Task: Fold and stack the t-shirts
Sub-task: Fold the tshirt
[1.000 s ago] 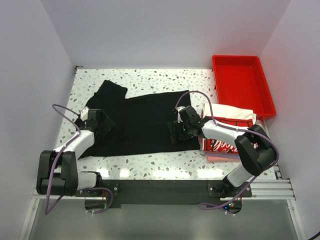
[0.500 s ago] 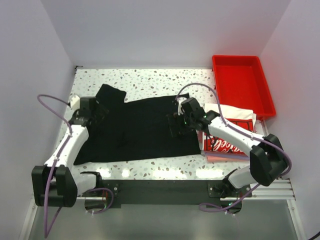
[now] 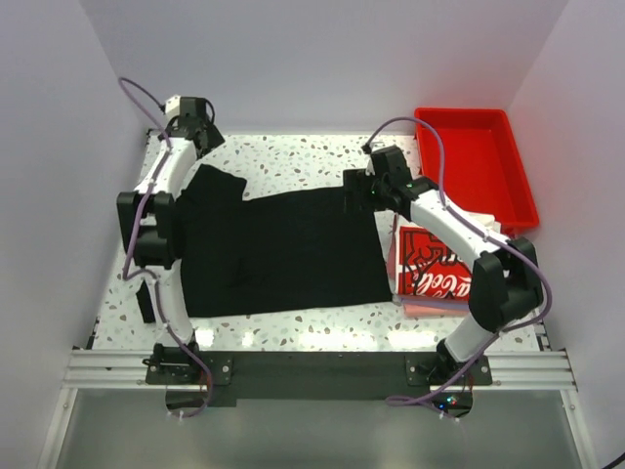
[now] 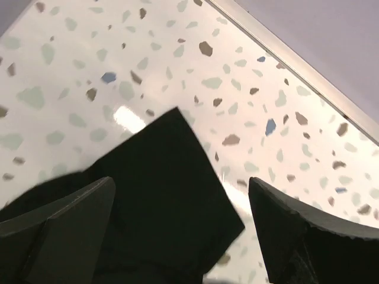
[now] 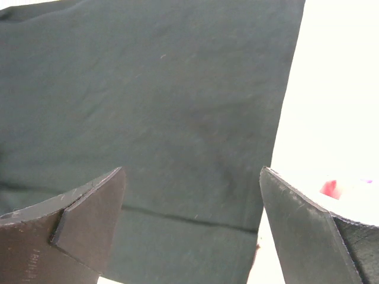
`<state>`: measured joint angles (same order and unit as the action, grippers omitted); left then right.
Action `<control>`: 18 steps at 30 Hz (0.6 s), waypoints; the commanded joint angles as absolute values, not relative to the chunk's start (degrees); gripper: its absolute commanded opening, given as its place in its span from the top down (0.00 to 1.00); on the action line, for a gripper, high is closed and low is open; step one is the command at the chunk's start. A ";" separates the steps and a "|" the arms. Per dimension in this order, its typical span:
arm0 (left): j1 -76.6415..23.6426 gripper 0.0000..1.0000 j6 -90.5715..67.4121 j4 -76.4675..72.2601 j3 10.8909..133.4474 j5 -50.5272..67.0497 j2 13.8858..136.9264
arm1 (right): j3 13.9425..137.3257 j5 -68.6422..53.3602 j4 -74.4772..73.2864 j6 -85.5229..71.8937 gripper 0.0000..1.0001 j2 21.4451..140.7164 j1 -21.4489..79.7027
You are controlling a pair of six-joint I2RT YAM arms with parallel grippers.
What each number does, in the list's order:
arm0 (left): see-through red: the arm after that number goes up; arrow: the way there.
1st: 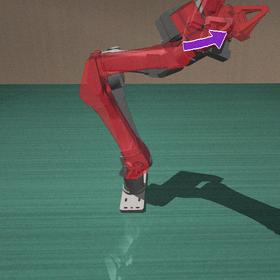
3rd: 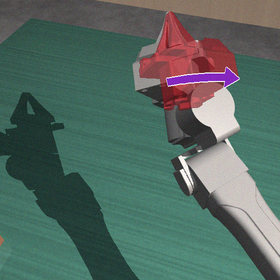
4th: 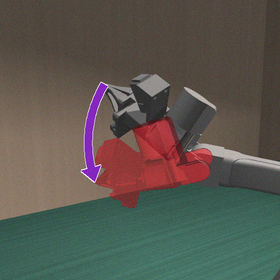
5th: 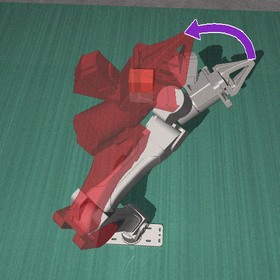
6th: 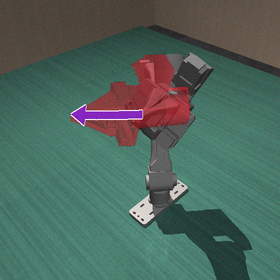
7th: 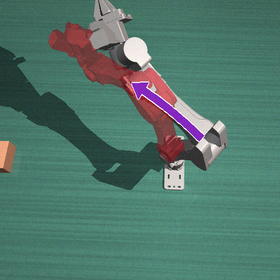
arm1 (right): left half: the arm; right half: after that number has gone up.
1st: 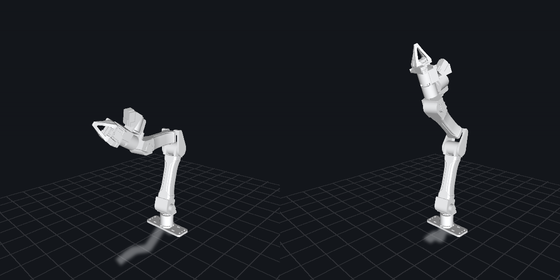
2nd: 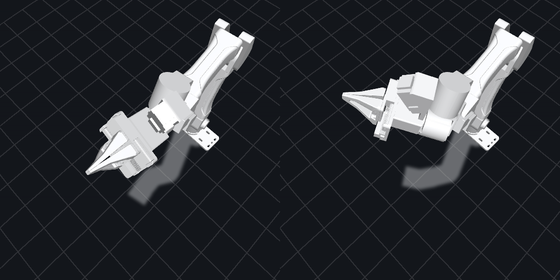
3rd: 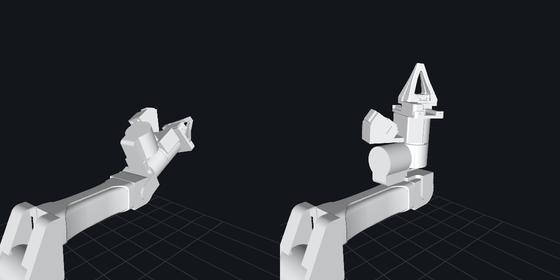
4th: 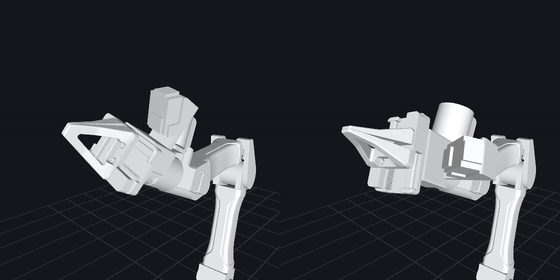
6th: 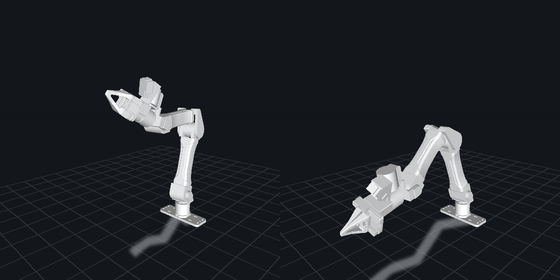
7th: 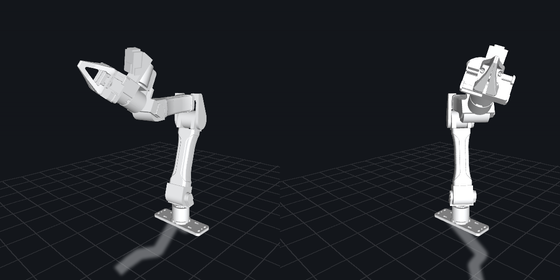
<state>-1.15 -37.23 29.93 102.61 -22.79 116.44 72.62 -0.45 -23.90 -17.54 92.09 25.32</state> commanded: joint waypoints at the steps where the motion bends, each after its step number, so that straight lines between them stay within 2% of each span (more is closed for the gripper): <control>1: -0.79 0.01 -30.86 37.60 115.81 -22.94 128.36 | 78.13 6.59 -24.00 -16.17 0.01 95.09 25.05; 2: -0.79 0.01 -30.41 38.23 121.41 -22.50 130.67 | 78.66 6.77 -23.82 -16.08 0.01 95.88 24.79; 5: -0.79 0.01 -28.48 38.85 127.42 -21.88 137.10 | 81.29 6.50 -23.99 -15.56 0.01 99.22 24.35; 11: -0.79 0.08 -27.60 37.97 126.65 -25.57 140.80 | 82.62 6.24 -24.17 -15.20 0.01 103.71 22.77; 18: -0.79 0.26 -27.51 37.09 126.30 -26.02 143.00 | 82.97 5.19 -23.73 -15.56 0.01 105.82 21.36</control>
